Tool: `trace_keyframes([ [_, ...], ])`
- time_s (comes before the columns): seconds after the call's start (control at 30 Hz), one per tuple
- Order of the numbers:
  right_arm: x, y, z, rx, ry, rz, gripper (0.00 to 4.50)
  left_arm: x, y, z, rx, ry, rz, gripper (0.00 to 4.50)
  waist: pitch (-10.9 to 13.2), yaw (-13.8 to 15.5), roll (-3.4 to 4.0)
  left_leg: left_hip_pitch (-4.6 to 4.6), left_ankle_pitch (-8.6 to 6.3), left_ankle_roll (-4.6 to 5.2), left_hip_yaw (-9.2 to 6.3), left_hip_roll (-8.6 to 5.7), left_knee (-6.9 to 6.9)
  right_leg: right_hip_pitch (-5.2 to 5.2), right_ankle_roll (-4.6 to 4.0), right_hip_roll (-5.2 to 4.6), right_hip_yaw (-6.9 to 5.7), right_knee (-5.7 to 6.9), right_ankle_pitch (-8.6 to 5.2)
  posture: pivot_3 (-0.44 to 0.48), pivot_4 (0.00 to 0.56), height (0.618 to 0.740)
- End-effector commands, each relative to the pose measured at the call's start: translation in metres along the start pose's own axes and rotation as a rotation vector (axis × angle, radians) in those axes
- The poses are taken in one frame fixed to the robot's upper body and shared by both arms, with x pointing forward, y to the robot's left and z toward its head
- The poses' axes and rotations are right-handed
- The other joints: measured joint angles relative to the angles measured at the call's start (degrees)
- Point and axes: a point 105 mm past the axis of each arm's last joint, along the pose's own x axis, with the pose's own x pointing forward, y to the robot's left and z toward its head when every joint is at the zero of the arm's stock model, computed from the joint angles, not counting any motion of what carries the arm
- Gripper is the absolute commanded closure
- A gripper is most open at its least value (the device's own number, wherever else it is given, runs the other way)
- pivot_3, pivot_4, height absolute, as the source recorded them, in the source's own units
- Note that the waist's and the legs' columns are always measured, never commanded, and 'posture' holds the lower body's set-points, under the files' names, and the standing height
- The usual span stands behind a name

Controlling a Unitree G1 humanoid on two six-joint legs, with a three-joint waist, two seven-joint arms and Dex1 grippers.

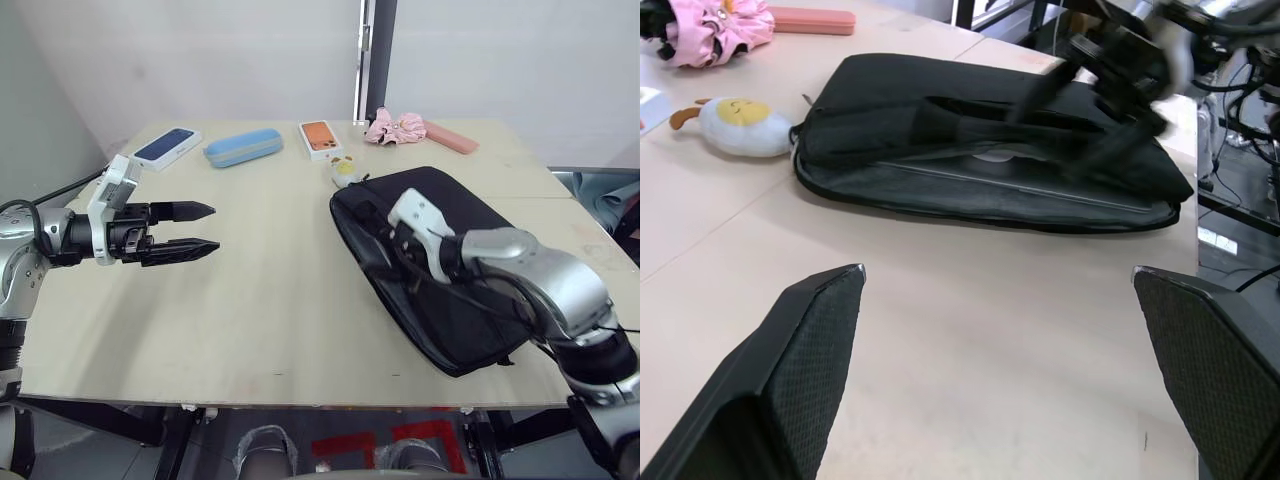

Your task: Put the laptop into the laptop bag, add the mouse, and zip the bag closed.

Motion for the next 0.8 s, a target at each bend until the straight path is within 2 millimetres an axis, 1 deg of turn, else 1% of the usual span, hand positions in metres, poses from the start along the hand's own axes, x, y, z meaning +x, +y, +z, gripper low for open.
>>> trace_keyframes([
  [0.03,-0.020,0.003,0.013,-0.052,-0.047,0.028,0.01,-0.004,0.003,0.006,0.053,0.033,-0.003,0.00,0.0,0.0,0.00,0.01,0.00,0.01,0.00,0.00,0.01,0.00,0.00,0.00,0.01,0.01,0.00,0.000,0.150,0.740],
  [0.07,-0.027,-0.003,0.015,-0.041,-0.056,0.006,0.01,-0.003,0.005,0.005,0.054,0.035,-0.003,0.00,0.0,0.0,0.00,0.03,-0.02,0.04,0.00,0.00,0.04,0.00,0.01,0.00,0.02,0.07,0.01,0.000,0.150,0.740],
  [0.13,-0.048,-0.013,0.018,-0.016,-0.082,-0.027,0.01,0.000,0.011,0.005,0.054,0.021,0.004,0.00,0.0,0.1,0.00,0.06,-0.04,0.07,0.00,0.01,0.09,0.00,0.01,-0.01,0.06,0.15,0.01,0.000,0.150,0.740],
  [0.2,-0.072,-0.024,0.021,0.027,-0.134,-0.089,0.01,0.002,0.022,0.002,0.057,0.015,0.042,0.00,0.0,0.5,-0.03,0.07,-0.05,0.09,0.01,0.00,0.15,0.00,0.01,-0.03,0.10,0.21,0.01,0.000,0.150,0.740],
  [0.23,-0.084,-0.025,0.021,0.044,-0.155,-0.102,0.01,0.004,0.026,0.000,0.057,0.018,0.056,0.00,0.0,0.6,-0.05,0.07,-0.06,0.12,0.00,-0.01,0.16,0.02,0.01,-0.04,0.12,0.22,0.01,0.000,0.150,0.740],
  [0.3,-0.105,-0.019,0.015,0.052,-0.179,-0.099,0.01,0.009,0.032,-0.007,0.079,0.037,0.060,0.00,0.0,0.9,-0.06,0.06,-0.05,0.15,0.01,-0.01,0.17,0.05,0.00,-0.04,0.12,0.18,0.00,0.000,0.150,0.740],
  [0.37,-0.123,-0.017,0.003,0.072,-0.179,-0.145,0.01,0.019,0.041,-0.018,0.127,0.078,0.076,0.00,-0.1,1.6,-0.08,0.02,-0.06,0.20,0.00,0.00,0.13,0.05,-0.03,-0.04,0.10,0.11,-0.01,0.000,0.150,0.740],
  [0.43,-0.134,-0.017,-0.004,0.090,-0.176,-0.187,0.01,0.026,0.047,-0.024,0.154,0.102,0.075,0.00,-0.1,1.9,-0.09,0.00,-0.13,0.36,-0.02,0.00,0.11,0.05,-0.06,-0.04,0.08,0.07,-0.03,0.000,0.150,0.740],
  [0.47,-0.142,-0.016,-0.015,0.109,-0.174,-0.232,0.01,0.041,0.054,-0.029,0.208,0.110,0.062,0.00,-0.1,1.8,-0.09,0.00,-0.15,0.43,0.00,0.00,0.15,0.05,-0.05,-0.04,0.08,0.09,-0.02,0.000,0.150,0.740],
  [0.5,-0.147,-0.014,-0.021,0.121,-0.170,-0.263,0.01,0.053,0.058,-0.032,0.249,0.117,0.050,0.00,-0.1,2.6,-0.13,0.01,-0.16,0.45,0.04,-0.01,0.16,0.04,-0.04,-0.05,0.08,0.11,-0.02,0.000,0.150,0.740],
  [0.57,-0.152,-0.004,-0.035,0.153,-0.181,-0.304,0.01,0.090,0.070,-0.033,0.313,0.093,0.041,0.00,-0.1,3.3,-0.18,0.03,-0.16,0.47,-0.04,-0.01,0.25,0.11,-0.04,-0.10,0.08,0.13,-0.02,0.000,0.150,0.740],
  [0.63,-0.147,0.007,-0.043,0.179,-0.182,-0.309,0.01,0.120,0.076,-0.031,0.324,0.073,0.034,0.00,-0.1,3.6,-0.20,0.02,-0.13,0.55,-0.02,-0.01,0.38,0.22,-0.03,-0.19,0.03,0.13,-0.01,0.000,0.150,0.740],
  [0.7,-0.141,0.014,-0.048,0.190,-0.175,-0.313,0.01,0.143,0.078,-0.032,0.339,0.079,0.040,0.00,-0.1,3.1,-0.21,0.00,-0.15,0.66,0.03,-0.09,0.51,0.27,0.04,-0.25,0.07,0.11,0.04,0.000,0.150,0.740],
  [0.77,-0.138,0.018,-0.050,0.203,-0.179,-0.322,0.01,0.163,0.077,-0.034,0.354,0.092,0.043,0.00,-0.1,2.6,-0.23,0.01,-0.14,0.71,0.11,-0.13,0.51,0.28,0.22,-0.26,0.08,0.03,0.15,0.000,0.150,0.740],
  [0.8,-0.137,0.022,-0.050,0.203,-0.183,-0.328,0.01,0.176,0.075,-0.036,0.357,0.107,0.039,0.00,-0.1,2.3,-0.23,0.00,-0.14,0.71,0.11,-0.12,0.50,0.27,0.27,-0.25,0.08,0.00,0.18,0.000,0.150,0.740],
])
